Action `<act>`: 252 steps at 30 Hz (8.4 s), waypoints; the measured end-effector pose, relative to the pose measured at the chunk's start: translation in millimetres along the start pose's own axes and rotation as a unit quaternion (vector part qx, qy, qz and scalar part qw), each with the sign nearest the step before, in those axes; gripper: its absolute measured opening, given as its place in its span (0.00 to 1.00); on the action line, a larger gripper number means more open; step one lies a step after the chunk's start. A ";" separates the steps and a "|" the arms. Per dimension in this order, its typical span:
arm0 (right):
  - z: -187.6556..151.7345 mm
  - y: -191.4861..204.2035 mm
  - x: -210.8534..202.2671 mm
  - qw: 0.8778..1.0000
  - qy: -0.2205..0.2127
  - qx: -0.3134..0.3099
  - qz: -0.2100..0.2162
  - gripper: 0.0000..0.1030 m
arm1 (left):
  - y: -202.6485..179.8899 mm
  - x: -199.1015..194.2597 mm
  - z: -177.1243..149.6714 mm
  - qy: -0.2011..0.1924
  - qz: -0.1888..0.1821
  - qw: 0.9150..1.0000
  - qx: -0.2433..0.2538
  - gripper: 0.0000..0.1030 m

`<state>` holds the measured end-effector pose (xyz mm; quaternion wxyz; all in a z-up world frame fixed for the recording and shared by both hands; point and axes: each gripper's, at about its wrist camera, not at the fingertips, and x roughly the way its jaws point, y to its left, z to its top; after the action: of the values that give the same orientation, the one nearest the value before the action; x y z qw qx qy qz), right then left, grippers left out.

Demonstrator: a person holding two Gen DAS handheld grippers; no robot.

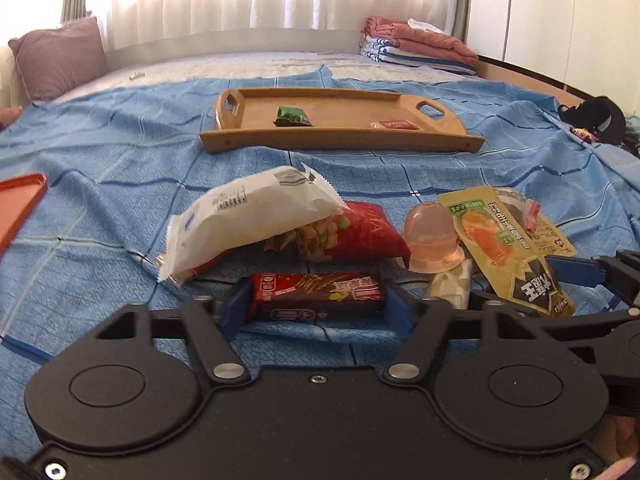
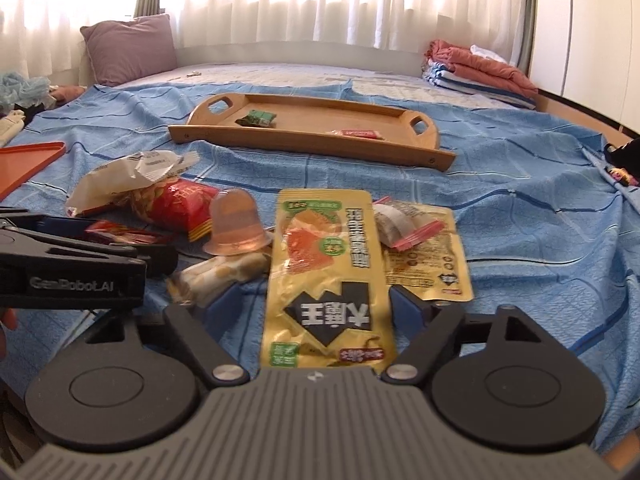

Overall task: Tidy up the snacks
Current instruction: 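Grasp the red chocolate bar with the left gripper while the right gripper approaches the yellow sauce packet, then grasp the yellow sauce packet with the right gripper while the left gripper lifts the chocolate bar, then carry the chocolate bar and yellow packet over the wooden tray with both grippers, then lower both snacks onto the tray and open both grippers, then withdraw both open grippers from the tray toward the snack pile, then grasp the white bag with the left gripper while the right gripper grasps the clear red-ended packet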

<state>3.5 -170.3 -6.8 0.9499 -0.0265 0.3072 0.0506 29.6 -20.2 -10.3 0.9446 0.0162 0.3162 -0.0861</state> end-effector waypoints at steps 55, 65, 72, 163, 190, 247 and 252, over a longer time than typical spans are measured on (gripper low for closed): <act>110.9 -51.9 25.0 0.992 0.069 0.101 0.042 0.63 | 16.4 -3.1 111.6 -0.026 0.003 0.999 -0.027 0.62; 180.8 -89.7 78.8 0.986 0.084 0.134 0.044 0.63 | 33.2 43.7 185.8 -0.008 -0.004 0.999 -0.041 0.62; 215.2 -97.2 122.3 0.986 0.099 0.129 0.037 0.63 | 49.5 102.9 228.2 0.041 -0.010 0.996 -0.079 0.62; 205.4 -59.5 151.3 0.996 0.044 0.055 0.053 0.88 | 40.5 152.1 211.0 0.055 0.027 0.998 0.008 0.93; 70.3 -87.1 42.2 0.996 0.028 0.078 0.016 0.91 | 39.0 31.4 106.1 0.006 -0.003 1.000 0.018 0.95; 45.9 -47.2 66.0 1.000 0.004 0.001 -0.005 0.73 | 69.1 71.1 71.5 0.022 -0.078 0.997 -0.002 0.68; 50.3 -41.2 64.3 1.000 0.011 -0.008 0.007 0.53 | 69.9 68.9 72.5 0.026 -0.072 0.997 -0.008 0.68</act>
<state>89.1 -202.1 -3.0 0.9457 -0.0324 0.3178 0.0595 139.0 31.9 4.7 0.9275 -0.0118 0.3421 -0.1506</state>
